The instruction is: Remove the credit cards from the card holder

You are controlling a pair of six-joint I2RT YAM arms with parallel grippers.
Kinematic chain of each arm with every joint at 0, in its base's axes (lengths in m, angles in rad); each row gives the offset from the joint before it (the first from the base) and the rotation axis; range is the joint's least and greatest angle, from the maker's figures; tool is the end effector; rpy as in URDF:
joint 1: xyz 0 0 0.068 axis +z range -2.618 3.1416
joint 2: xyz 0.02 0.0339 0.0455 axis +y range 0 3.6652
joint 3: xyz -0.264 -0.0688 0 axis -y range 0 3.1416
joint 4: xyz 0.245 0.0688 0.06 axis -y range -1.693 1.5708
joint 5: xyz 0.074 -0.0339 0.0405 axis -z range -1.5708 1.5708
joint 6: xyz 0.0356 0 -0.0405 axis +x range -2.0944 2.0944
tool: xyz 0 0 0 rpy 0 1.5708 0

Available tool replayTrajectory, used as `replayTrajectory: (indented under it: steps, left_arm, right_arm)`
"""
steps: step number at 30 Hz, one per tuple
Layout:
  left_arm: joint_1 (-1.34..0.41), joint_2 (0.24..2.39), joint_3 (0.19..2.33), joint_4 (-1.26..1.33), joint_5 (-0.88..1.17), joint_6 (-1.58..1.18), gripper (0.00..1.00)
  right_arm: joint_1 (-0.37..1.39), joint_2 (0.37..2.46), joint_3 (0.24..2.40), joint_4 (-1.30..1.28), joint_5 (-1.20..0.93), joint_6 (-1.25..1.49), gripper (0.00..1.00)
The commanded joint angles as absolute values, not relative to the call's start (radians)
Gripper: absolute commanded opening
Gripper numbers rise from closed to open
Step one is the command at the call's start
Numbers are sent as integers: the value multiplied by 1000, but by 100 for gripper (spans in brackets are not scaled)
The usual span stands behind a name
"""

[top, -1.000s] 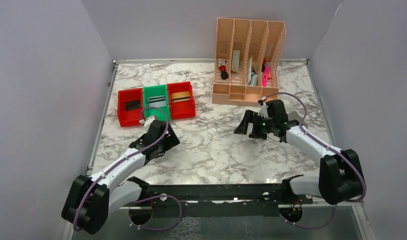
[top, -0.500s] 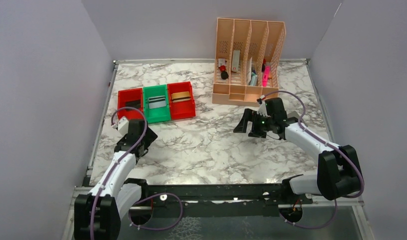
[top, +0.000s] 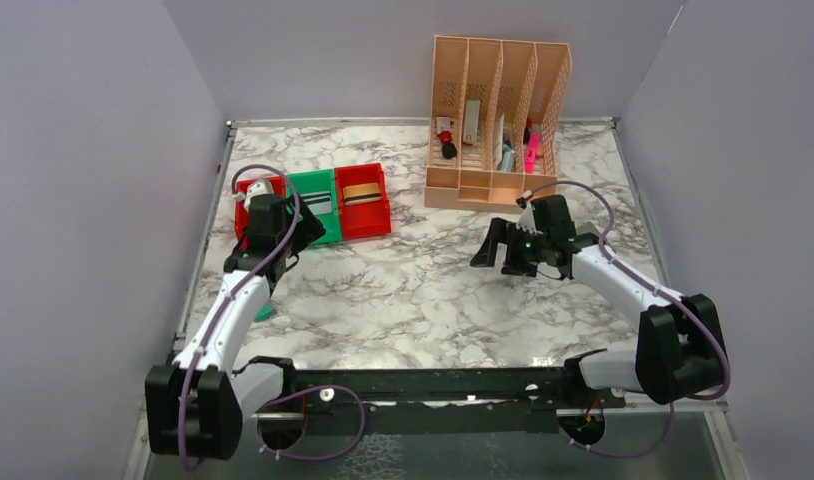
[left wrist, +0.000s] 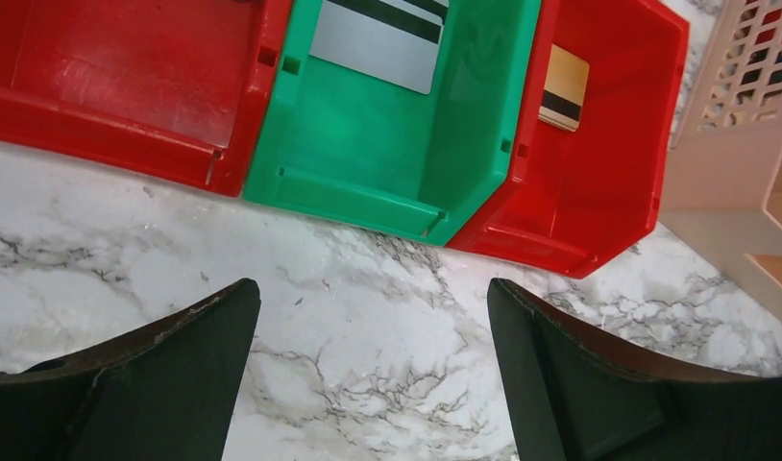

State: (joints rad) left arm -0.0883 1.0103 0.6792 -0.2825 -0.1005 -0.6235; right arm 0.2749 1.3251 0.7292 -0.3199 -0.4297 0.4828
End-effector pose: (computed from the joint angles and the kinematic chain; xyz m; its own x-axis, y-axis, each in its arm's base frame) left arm 0.2198 -0.0159 0.2512 -0.4692 -0.5417 -0.6975 -0.3300 0.8401 -0.4305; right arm 0.2434 0.0840 0.1974 -0.9040 0.1836 -0.3861 -0.0805 0.8139 0.5754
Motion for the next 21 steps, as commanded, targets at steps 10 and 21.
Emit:
replayTrajectory:
  steps: [10, 21]
  left_arm:
    - [-83, 1304, 892, -245, -374, -448, 92]
    - [-83, 1525, 963, -226, -382, -404, 88]
  right_arm:
    - [270, 1193, 767, -468, -229, 424, 99]
    - [270, 1201, 772, -479, -244, 420, 99]
